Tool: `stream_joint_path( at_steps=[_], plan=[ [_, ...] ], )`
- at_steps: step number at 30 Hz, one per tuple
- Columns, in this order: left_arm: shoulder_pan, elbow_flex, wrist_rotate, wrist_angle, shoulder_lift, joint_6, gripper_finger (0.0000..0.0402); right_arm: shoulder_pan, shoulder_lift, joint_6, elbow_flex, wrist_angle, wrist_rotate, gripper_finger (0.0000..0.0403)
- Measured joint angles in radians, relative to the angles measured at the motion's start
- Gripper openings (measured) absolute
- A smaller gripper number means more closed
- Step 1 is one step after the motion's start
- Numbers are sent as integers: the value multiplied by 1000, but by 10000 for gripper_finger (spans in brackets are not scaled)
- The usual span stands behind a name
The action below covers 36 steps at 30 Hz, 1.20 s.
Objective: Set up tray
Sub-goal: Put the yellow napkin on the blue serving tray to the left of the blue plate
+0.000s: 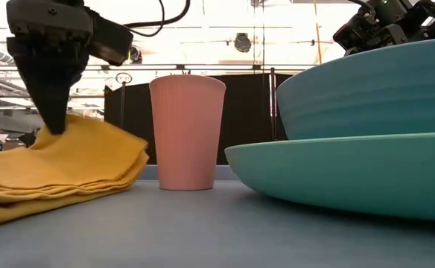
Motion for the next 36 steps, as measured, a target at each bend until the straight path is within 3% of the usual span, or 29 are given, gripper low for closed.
stream_joint_path(
  at_steps=[10, 14, 17, 22, 27, 31, 36],
  plan=[
    [18, 80, -1, -133, -13, 118, 221, 0, 0, -1, 0, -6, 0, 4],
    [-37, 166, 17, -132, -13, 133, 261, 0, 0, -3, 0, -6, 0, 4],
    [-106, 217, -24, -84, -12, 140, 261, 0, 0, -2, 0, -6, 0, 4],
    [-208, 245, -82, 87, 50, 171, 220, 0, 0, -1, 0, -5, 0, 4],
    [-273, 306, -31, 97, 204, 188, 195, 0, 0, 5, 0, -5, 0, 4],
    [-304, 404, 20, 1, 322, 266, 213, 0, 0, 8, 0, 2, 0, 4],
    [-341, 532, -3, -106, 390, 330, 257, 0, 0, 16, 0, 12, 0, 4]
  ],
)
